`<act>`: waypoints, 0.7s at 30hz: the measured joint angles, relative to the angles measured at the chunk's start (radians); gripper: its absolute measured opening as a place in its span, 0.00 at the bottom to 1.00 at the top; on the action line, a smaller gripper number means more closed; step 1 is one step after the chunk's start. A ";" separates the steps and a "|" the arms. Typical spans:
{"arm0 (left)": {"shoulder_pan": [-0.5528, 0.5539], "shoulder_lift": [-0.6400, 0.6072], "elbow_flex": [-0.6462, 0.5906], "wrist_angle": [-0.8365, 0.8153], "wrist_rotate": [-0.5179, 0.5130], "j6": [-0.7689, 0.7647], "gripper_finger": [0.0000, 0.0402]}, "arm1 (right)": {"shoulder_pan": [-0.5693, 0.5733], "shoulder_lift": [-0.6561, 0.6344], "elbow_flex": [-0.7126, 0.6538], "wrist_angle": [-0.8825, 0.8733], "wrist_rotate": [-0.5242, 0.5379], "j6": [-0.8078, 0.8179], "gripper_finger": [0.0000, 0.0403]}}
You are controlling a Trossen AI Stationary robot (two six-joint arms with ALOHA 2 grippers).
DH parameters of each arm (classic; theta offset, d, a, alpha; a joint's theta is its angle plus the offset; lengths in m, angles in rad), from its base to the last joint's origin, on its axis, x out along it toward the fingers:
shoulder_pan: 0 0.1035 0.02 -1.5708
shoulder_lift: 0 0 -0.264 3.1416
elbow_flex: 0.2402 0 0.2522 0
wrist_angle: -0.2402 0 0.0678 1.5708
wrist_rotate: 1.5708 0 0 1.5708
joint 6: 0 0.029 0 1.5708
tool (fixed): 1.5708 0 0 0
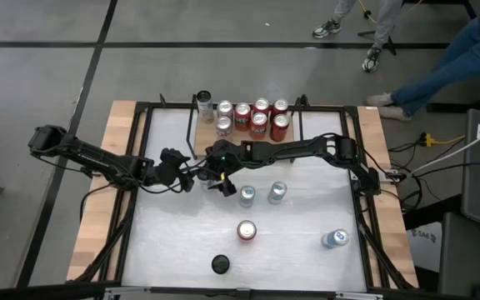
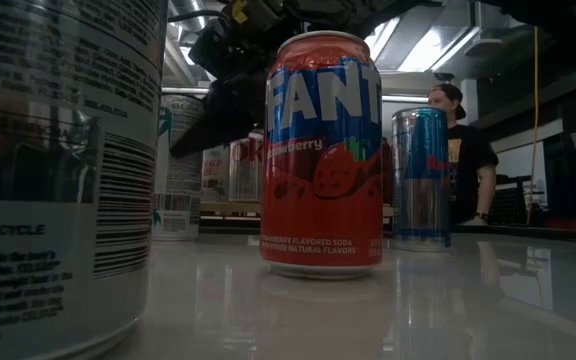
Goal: Place canned beverage on shelf
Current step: Put the white and pink soda can on the shelf aligned with other white and pink soda can
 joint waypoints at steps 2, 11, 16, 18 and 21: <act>0.000 0.000 0.000 0.005 0.014 0.001 0.75 | 0.000 -0.001 0.000 0.000 0.000 0.025 0.82; 0.000 0.000 0.000 0.015 0.081 0.001 0.75 | 0.001 -0.004 0.000 -0.034 0.084 0.086 0.82; -0.004 0.000 0.000 0.015 0.087 0.002 0.75 | 0.001 -0.011 0.000 -0.086 0.094 0.091 0.82; -0.010 0.000 0.000 0.015 0.089 0.002 0.75 | 0.001 -0.016 0.000 -0.106 0.095 0.092 0.82; -0.025 0.000 0.000 0.015 0.090 0.002 0.75 | 0.001 -0.022 0.000 -0.121 0.103 0.094 0.82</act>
